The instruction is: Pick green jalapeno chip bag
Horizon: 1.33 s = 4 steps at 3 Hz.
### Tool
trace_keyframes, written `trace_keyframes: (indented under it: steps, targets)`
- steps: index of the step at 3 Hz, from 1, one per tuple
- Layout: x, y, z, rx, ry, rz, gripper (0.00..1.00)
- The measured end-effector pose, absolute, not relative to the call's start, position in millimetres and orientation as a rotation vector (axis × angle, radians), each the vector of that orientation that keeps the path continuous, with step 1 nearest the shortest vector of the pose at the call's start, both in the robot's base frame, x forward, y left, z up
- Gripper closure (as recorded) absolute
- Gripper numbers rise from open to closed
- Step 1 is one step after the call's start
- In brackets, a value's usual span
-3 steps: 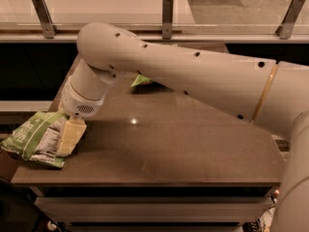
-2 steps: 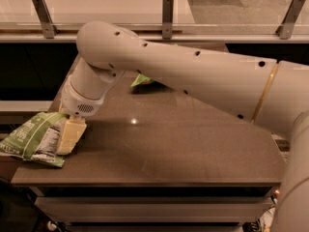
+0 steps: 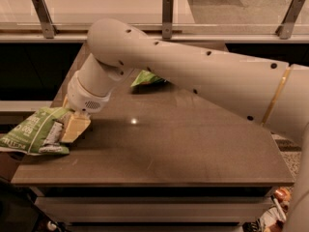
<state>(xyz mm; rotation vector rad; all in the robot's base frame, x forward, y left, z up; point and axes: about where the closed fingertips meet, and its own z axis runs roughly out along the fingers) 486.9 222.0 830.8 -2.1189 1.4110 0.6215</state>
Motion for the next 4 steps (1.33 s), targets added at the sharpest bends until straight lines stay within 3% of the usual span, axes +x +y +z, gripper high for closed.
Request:
trace_keyframes:
  steps: [4]
  targets:
    - [488.2, 155.6, 940.7, -1.940, 1.245, 0.453, 1.00]
